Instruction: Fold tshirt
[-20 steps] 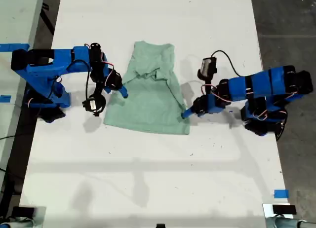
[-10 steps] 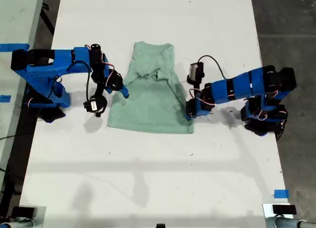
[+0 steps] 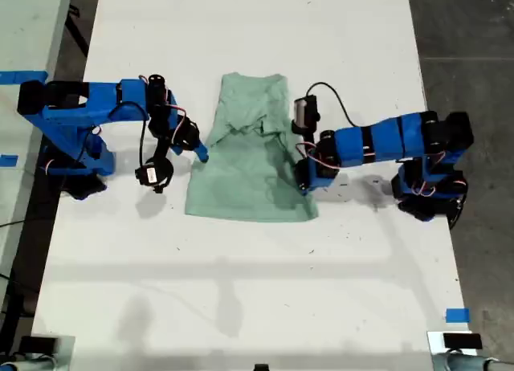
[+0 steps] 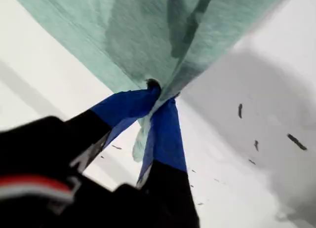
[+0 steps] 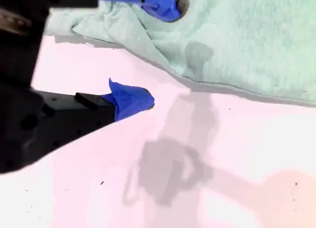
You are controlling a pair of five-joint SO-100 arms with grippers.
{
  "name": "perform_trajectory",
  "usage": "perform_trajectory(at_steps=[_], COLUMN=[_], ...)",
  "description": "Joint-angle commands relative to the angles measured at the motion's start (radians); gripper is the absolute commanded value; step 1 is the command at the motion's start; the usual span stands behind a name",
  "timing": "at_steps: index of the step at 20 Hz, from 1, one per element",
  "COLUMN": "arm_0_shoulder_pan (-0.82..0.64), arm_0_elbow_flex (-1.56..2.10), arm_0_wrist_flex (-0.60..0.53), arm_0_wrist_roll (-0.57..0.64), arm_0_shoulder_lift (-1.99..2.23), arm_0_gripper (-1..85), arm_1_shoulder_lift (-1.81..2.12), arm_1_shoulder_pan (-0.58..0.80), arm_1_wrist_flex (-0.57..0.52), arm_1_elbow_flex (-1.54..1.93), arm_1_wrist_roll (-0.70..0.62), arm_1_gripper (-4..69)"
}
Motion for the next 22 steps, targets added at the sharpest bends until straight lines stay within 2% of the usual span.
perform_trajectory(at_steps=[1,5,9,10,11,12,13,17,20,22], arm_0_shoulder_pan=[0.012,0.018,0.020,0.020,0.020,0.020,0.020,0.078,0.192,0.275], arm_0_elbow_flex=[-0.008,-0.008,-0.006,-0.006,-0.006,-0.006,-0.006,-0.028,-0.005,0.054], arm_0_wrist_flex=[-0.009,-0.005,-0.006,-0.005,-0.005,-0.005,-0.003,0.061,0.129,0.106], arm_0_wrist_roll=[-0.011,-0.015,-0.015,-0.015,-0.015,-0.015,-0.017,-0.080,-0.212,-0.305], arm_0_shoulder_lift=[0.023,0.023,0.023,0.023,0.023,0.025,0.025,0.055,0.160,0.227], arm_0_gripper=[20.7,20.6,20.8,21.3,21.6,21.6,21.6,22.2,22.2,21.6], arm_1_shoulder_lift=[-0.081,-0.272,-0.420,-0.469,-0.518,-0.537,-0.526,-0.347,-0.239,-0.183], arm_1_shoulder_pan=[0.012,0.028,0.057,0.063,0.066,0.063,0.058,0.051,0.038,0.038], arm_1_wrist_flex=[0.009,-0.083,-0.206,-0.238,-0.247,-0.239,-0.221,-0.066,0.054,0.101], arm_1_elbow_flex=[-0.285,-0.472,-0.485,-0.483,-0.497,-0.509,-0.511,-0.523,-0.515,-0.489], arm_1_wrist_roll=[-0.015,0.006,0.005,0.003,-0.005,-0.006,0.005,-0.005,-0.009,-0.014], arm_1_gripper=[-1.1,-1.1,0.1,9.7,28.4,36.7,38.1,37.2,36.7,36.6])
